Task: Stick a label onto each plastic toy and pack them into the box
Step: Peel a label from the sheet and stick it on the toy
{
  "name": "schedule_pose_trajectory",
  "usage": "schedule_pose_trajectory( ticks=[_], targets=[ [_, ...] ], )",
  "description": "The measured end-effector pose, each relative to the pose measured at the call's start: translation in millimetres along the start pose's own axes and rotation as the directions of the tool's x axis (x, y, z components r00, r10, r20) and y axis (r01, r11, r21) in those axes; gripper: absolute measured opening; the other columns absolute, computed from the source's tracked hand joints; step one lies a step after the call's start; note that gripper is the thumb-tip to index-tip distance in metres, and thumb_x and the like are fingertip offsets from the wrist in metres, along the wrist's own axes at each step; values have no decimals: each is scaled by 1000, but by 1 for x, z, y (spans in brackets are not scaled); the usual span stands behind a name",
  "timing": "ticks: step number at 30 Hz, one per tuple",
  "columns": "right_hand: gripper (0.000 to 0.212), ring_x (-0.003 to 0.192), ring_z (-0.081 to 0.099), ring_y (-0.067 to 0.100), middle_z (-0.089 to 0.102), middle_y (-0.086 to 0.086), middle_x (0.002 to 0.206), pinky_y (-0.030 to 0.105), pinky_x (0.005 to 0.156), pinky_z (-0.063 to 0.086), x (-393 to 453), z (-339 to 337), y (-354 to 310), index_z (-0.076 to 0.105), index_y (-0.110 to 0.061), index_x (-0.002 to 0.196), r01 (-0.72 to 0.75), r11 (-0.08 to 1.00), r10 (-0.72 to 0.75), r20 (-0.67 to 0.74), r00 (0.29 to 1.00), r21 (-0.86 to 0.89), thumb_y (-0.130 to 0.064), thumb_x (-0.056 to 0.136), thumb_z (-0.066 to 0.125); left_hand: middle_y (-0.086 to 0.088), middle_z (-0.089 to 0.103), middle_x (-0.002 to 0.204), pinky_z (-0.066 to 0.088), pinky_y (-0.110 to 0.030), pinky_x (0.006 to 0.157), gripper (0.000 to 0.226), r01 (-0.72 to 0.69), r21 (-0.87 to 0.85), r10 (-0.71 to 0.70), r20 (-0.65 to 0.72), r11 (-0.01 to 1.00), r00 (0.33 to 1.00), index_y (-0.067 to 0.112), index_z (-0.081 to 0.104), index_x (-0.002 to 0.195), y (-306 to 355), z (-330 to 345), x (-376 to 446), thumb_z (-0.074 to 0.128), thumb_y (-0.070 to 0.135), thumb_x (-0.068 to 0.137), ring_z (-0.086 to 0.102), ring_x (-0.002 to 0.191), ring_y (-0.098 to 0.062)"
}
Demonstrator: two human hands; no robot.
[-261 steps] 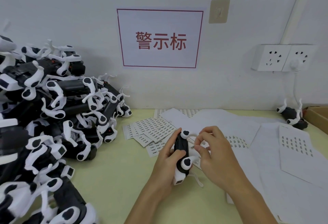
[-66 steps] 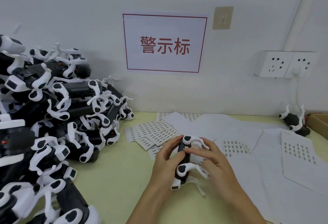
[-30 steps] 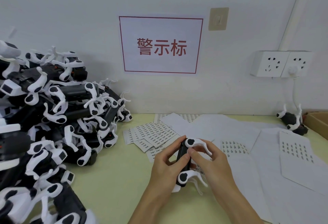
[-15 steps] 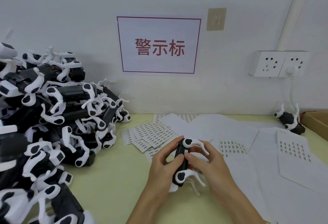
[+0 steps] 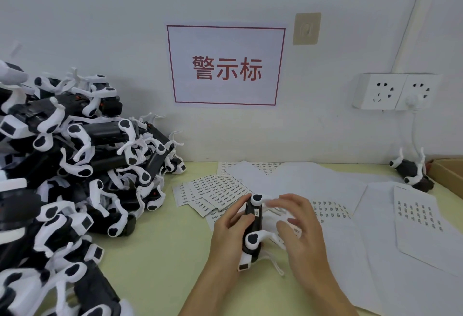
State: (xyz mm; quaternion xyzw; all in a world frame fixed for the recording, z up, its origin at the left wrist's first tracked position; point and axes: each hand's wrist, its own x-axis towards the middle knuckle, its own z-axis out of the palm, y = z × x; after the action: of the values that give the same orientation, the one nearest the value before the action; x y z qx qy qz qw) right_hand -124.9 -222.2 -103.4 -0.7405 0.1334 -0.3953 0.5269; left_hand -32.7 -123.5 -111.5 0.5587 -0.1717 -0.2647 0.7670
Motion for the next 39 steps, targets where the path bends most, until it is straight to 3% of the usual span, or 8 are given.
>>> schedule_pose_trajectory(
  ticks=[8, 12, 20, 24, 28, 31, 34, 39],
  targets=[
    [51, 135, 30, 2, 32, -35, 136, 13, 102, 29, -4, 1, 10, 67, -53, 113, 122, 952, -80, 153, 985, -282, -37, 77, 34, -14, 74, 112, 49, -51, 102, 43, 29, -74, -30, -10, 997, 999, 27, 73, 117, 0, -2, 2, 52, -2, 93, 69, 108, -34],
    [49, 137, 33, 8, 37, -26, 139, 20, 103, 34, -4, 2, 8, 74, -46, 107, 163, 941, -124, 146, 981, -298, -36, 76, 37, -12, 74, 113, 48, -54, 104, 42, 37, -92, -39, -20, 995, 999, 24, 73, 118, 1, -1, 2, 53, -3, 92, 70, 107, -33],
    [34, 126, 47, 7, 51, -16, 130, 35, 100, 42, -3, 3, 4, 64, -38, 102, 103, 986, -107, -20, 994, -133, -22, 78, 46, -12, 73, 114, 53, -43, 90, 47, 50, -128, -53, -27, 991, 998, 25, 74, 117, 3, -1, 3, 43, -1, 92, 68, 100, -32],
    [36, 121, 50, -5, 56, -23, 127, 34, 100, 48, 1, -2, 4, 56, -48, 121, -189, 979, 186, 44, 982, 76, -39, 86, 57, -8, 74, 110, 54, -35, 77, 49, 24, -96, -20, 49, 995, 999, 25, 76, 114, 4, 2, -2, 44, -1, 86, 65, 88, -33],
    [34, 98, 72, 25, 74, -1, 109, 35, 80, 60, 5, -7, -2, 62, -45, 125, -347, 897, 300, 201, 933, 273, -41, 91, 58, -13, 69, 122, 53, -45, 90, 52, -2, -72, 6, 63, 997, 998, 22, 76, 114, 4, 3, -3, 40, -8, 93, 67, 101, -35],
    [31, 89, 74, 28, 76, 3, 102, 26, 68, 59, 5, -5, -9, 64, -41, 121, -362, 874, 306, 212, 928, 323, -43, 92, 54, -19, 61, 132, 42, -59, 106, 49, -12, -50, 16, 79, 999, 997, 24, 75, 118, 4, 0, -4, 44, -5, 93, 60, 119, -41],
    [23, 88, 74, 29, 76, 7, 100, 31, 68, 60, 7, -5, -7, 72, -30, 109, -341, 890, 310, 146, 939, 303, -31, 101, 49, -11, 62, 133, 43, -53, 110, 46, -41, 0, 41, 109, 999, 993, 30, 73, 120, 6, 1, -6, 53, 11, 83, 61, 121, -31],
    [20, 86, 75, 17, 77, -1, 93, 24, 64, 59, 9, -11, -2, 77, -32, 97, -312, 915, 320, 9, 947, 255, -25, 98, 58, -4, 63, 126, 57, -37, 87, 47, -73, 86, 64, 100, 994, 993, 41, 71, 118, 7, 1, -8, 58, 21, 78, 71, 100, -25]
  ],
)
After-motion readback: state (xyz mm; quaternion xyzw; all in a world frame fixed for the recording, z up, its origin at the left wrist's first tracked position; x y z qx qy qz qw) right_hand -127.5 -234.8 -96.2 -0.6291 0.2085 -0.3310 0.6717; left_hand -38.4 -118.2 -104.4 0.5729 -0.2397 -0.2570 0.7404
